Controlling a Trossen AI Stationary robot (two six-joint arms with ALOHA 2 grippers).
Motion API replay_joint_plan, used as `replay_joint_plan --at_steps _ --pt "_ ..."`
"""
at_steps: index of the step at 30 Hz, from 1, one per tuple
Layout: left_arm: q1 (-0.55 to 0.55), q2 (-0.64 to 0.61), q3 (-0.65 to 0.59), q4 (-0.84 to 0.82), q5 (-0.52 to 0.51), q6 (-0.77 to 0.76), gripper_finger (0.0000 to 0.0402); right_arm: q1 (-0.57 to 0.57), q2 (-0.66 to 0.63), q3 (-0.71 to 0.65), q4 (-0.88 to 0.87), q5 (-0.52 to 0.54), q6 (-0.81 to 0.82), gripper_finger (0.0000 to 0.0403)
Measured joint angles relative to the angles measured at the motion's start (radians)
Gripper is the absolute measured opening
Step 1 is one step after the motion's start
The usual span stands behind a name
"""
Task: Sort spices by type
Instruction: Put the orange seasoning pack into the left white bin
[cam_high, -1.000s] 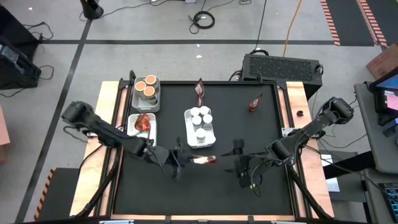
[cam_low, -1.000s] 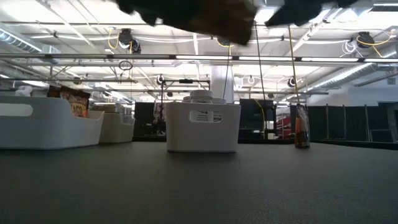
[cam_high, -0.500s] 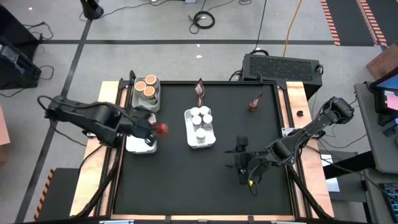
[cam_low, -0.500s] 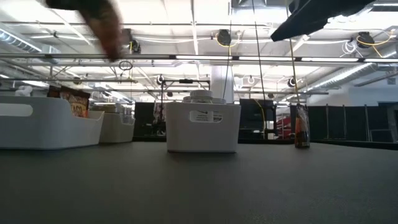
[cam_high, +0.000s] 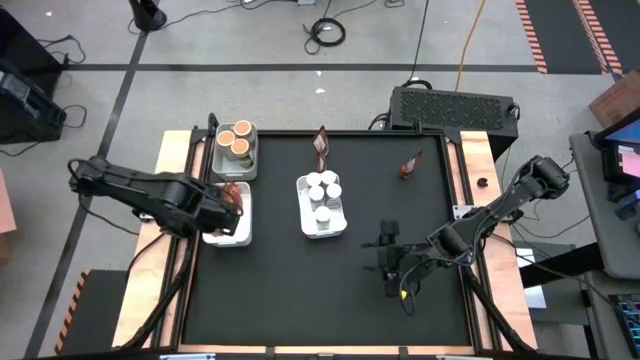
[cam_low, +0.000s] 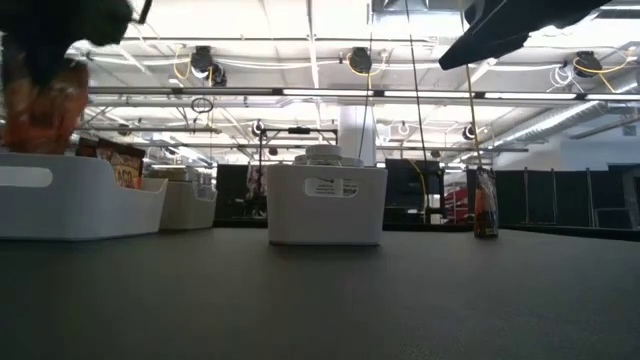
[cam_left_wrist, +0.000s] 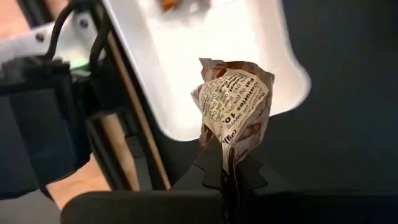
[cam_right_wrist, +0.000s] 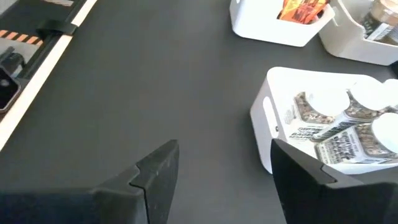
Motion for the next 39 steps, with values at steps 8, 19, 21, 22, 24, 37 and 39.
replay_joint_plan --at_steps 8,19,21,22,24,37,39 --pt "0.065 0.000 -0.141 0.012 -0.032 0.032 0.0001 0.001 0.000 0.000 0.001 -0.023 -0.003 0.0208" --pt "0.159 0.000 -0.258 0.132 0.005 0.139 0.0002 0.001 0.000 0.000 0.002 -0.023 0.000 0.0208" --pt "0.178 0.000 -0.258 0.131 0.003 0.160 0.0002 0.001 0.000 0.000 0.002 -0.023 0.000 0.0208" --pt "0.185 0.000 -0.258 0.131 0.002 0.168 0.0002 0.001 0.000 0.000 0.002 -0.023 0.000 0.0208" --pt "0.199 0.000 -0.258 0.132 0.001 0.175 0.0003 0.001 0.000 0.000 0.002 -0.024 0.000 0.0208" --pt "0.263 0.000 -0.258 0.147 -0.021 0.216 0.0067 0.001 0.000 0.000 0.001 -0.026 0.000 0.0208" --pt "0.268 0.000 -0.258 0.154 -0.021 0.227 0.0078 0.001 0.000 0.000 0.001 -0.026 0.000 0.0208"
